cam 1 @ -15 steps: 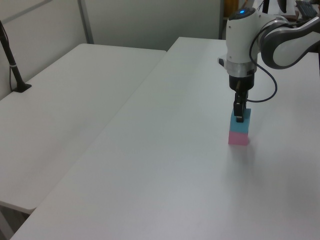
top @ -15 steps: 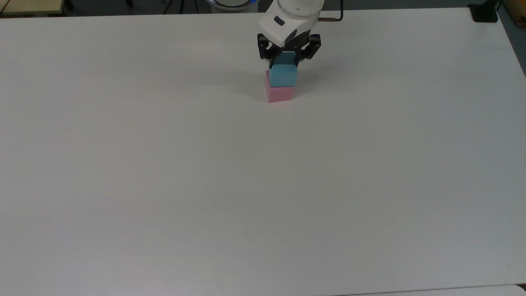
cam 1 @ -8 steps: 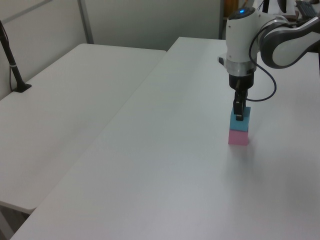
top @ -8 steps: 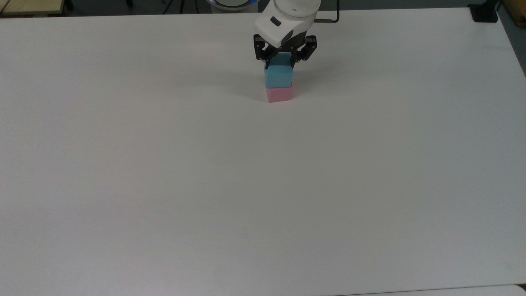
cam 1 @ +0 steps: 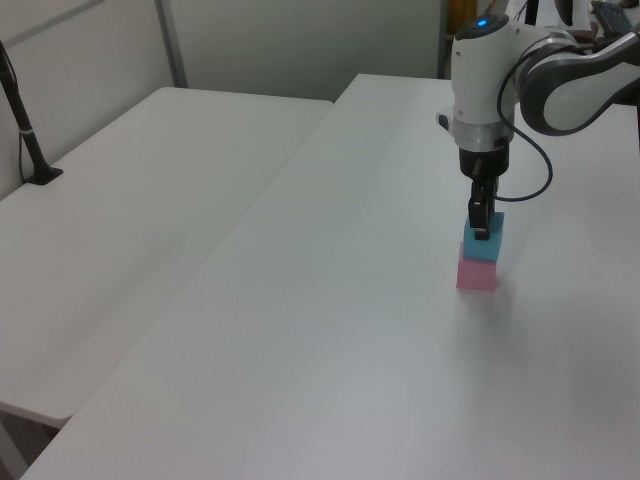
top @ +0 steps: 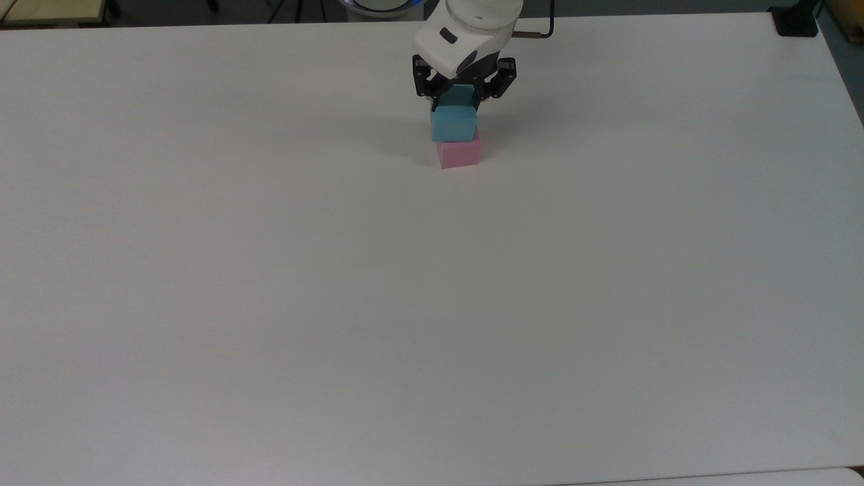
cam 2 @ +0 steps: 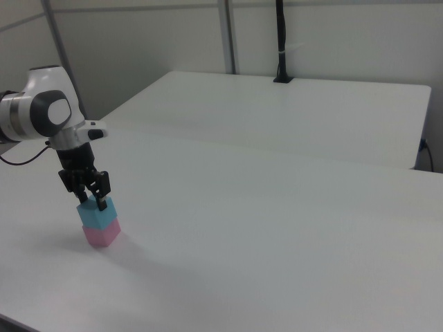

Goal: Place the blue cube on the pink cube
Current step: 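Lower the blue cube onto the pink cube's top face, then open the gripper and raise it off the blue cube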

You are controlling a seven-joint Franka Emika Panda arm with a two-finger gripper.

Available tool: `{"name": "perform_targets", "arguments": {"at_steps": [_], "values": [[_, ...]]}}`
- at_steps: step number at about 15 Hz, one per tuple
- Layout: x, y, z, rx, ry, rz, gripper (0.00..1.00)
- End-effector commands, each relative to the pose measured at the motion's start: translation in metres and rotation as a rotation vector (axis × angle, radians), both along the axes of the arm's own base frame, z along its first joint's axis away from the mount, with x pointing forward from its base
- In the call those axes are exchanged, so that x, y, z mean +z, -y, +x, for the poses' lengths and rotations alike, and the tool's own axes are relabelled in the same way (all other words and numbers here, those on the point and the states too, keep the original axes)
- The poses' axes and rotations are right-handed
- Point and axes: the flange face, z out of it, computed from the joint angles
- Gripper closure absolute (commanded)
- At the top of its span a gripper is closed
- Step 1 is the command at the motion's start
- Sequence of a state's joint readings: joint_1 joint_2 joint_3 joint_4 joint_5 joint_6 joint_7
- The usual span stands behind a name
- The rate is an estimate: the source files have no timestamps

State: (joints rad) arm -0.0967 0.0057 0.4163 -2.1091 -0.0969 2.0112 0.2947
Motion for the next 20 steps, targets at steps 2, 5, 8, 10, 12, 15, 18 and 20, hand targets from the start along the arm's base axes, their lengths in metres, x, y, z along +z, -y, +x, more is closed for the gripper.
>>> {"name": "perform_targets", "arguments": {"at_steps": [2, 5, 8, 10, 12, 15, 18, 20], "values": [[0.006, 0.004, -0.003, -0.002, -0.007, -0.028, 0.04], [0.007, 0.002, -0.004, 0.003, -0.004, -0.038, 0.00], [0.006, -0.002, -0.006, 0.009, -0.010, -0.040, 0.00], [0.006, -0.002, -0.006, 0.009, -0.013, -0.041, 0.00], [0.007, -0.002, -0.006, 0.007, -0.011, -0.041, 0.00], [0.029, 0.002, 0.002, -0.008, -0.014, -0.045, 0.00], [0.070, 0.020, 0.017, -0.055, -0.010, -0.037, 0.00], [0.113, 0.059, 0.035, -0.138, 0.035, -0.018, 0.00]]}}
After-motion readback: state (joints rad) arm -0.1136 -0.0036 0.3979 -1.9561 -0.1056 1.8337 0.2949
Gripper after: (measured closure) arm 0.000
